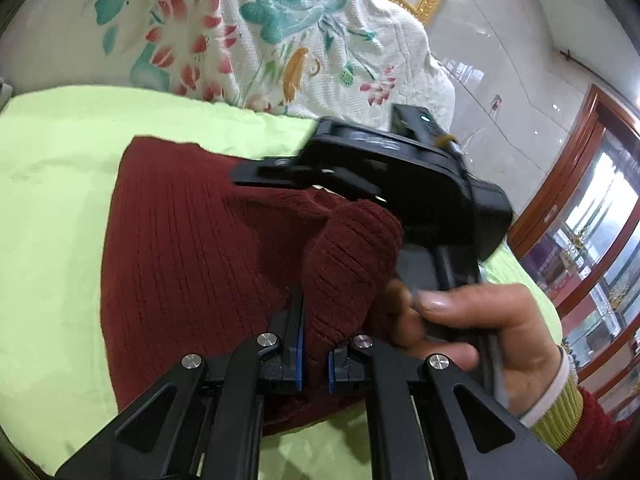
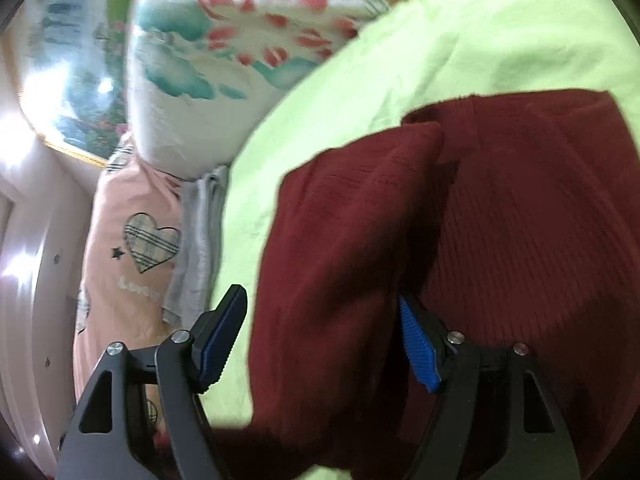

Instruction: Fold large clothes

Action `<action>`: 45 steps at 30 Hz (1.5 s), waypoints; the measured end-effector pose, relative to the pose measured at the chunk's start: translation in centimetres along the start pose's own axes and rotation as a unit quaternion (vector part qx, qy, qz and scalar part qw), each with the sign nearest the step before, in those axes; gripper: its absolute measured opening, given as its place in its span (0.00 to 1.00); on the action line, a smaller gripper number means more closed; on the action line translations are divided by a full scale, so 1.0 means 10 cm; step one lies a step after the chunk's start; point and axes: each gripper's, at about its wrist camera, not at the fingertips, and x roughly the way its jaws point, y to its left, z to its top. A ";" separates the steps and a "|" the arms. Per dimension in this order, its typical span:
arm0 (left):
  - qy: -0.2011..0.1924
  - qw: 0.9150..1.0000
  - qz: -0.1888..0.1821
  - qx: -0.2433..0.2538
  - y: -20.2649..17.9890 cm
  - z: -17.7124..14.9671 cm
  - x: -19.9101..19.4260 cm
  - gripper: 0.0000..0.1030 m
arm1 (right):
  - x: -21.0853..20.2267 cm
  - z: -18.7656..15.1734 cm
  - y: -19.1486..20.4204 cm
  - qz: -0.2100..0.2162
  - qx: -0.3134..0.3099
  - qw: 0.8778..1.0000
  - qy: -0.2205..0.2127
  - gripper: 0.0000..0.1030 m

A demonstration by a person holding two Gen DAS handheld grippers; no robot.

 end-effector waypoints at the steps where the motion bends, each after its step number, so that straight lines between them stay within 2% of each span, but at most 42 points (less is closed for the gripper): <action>1: 0.001 1.000 0.002 0.000 0.00 0.00 0.02 0.06 | 0.02 0.03 0.00 -0.009 -0.001 1.000 0.002 0.32; 3: 0.006 1.000 0.004 0.004 -0.02 0.00 0.05 0.06 | -0.04 0.07 0.04 -0.003 -0.012 1.000 -0.007 0.19; 7: -0.001 1.000 -0.020 0.021 -0.23 0.06 0.01 0.06 | -0.52 0.01 0.26 0.005 -0.076 0.995 -0.058 0.18; 10: 0.013 0.998 -0.040 0.039 -0.46 0.03 0.14 0.06 | -0.84 -0.04 0.20 -0.021 -0.097 0.991 -0.088 0.18; 13: 0.046 0.997 -0.047 0.046 -0.58 -0.06 0.42 0.06 | -0.92 -0.06 -0.17 -0.070 -0.069 0.992 -0.084 0.18; 15: 0.075 0.995 -0.043 0.042 -0.60 -0.13 0.63 0.06 | -0.88 -0.08 -0.41 -0.089 -0.050 0.992 -0.073 0.18; 17: 0.082 0.995 -0.040 0.045 -0.61 -0.18 0.70 0.06 | -0.87 -0.10 -0.53 -0.088 -0.043 0.993 -0.071 0.18; 19: 0.083 0.995 -0.037 0.047 -0.62 -0.19 0.72 0.07 | -0.89 -0.09 -0.53 -0.080 -0.043 0.993 -0.076 0.18; 25: 0.096 0.994 -0.035 0.040 -0.55 -0.18 0.74 0.09 | -0.88 -0.12 -0.47 -0.094 -0.055 0.991 -0.079 0.20; 27: 0.101 0.994 -0.035 0.032 -0.53 -0.14 0.75 0.15 | -0.91 -0.16 -0.44 -0.100 -0.058 0.990 -0.085 0.20; 29: 0.108 0.993 -0.042 0.026 -0.52 -0.15 0.71 0.28 | -0.92 -0.18 -0.43 -0.105 -0.061 0.989 -0.087 0.20; 31: 0.111 0.992 -0.053 0.026 -0.54 -0.16 0.57 0.49 | -0.94 -0.18 -0.44 -0.108 -0.061 0.988 -0.087 0.20; 32: 0.109 0.992 -0.057 0.027 -0.53 -0.17 0.50 0.53 | -0.95 -0.18 -0.45 -0.108 -0.061 0.989 -0.086 0.20; 34: 0.100 0.993 -0.062 0.030 -0.49 -0.16 0.27 0.62 | -0.99 -0.19 -0.46 -0.107 -0.051 0.989 -0.084 0.24; 35: 0.094 0.993 -0.063 0.032 -0.45 -0.14 0.18 0.65 | -1.03 -0.20 -0.46 -0.107 -0.046 0.989 -0.087 0.32; 37: 0.073 0.996 -0.044 0.029 -0.33 -0.05 -0.05 0.80 | -1.14 -0.24 -0.45 -0.107 -0.045 0.988 -0.102 0.44; 38: 0.060 0.997 -0.033 0.021 -0.23 0.02 -0.15 0.80 | -1.21 -0.26 -0.45 -0.106 -0.043 0.987 -0.111 0.54; 39: 0.054 0.998 -0.027 0.011 -0.13 0.07 -0.23 0.80 | -1.28 -0.29 -0.46 -0.106 -0.038 0.986 -0.121 0.68; 40: 0.052 0.998 -0.020 0.001 -0.05 0.11 -0.28 0.83 | -1.33 -0.31 -0.48 -0.106 -0.032 0.985 -0.129 0.74; 41: 0.051 0.999 -0.011 -0.012 0.06 0.17 -0.29 0.84 | -1.36 -0.33 -0.50 -0.104 -0.028 0.985 -0.134 0.78; 43: 0.054 0.997 0.011 -0.051 0.37 0.29 -0.24 0.84 | -1.38 -0.34 -0.55 -0.097 -0.017 0.987 -0.130 0.78; 45: 0.064 0.994 0.005 -0.092 0.63 0.35 -0.13 0.84 | -1.35 -0.35 -0.62 -0.091 -0.003 0.989 -0.117 0.78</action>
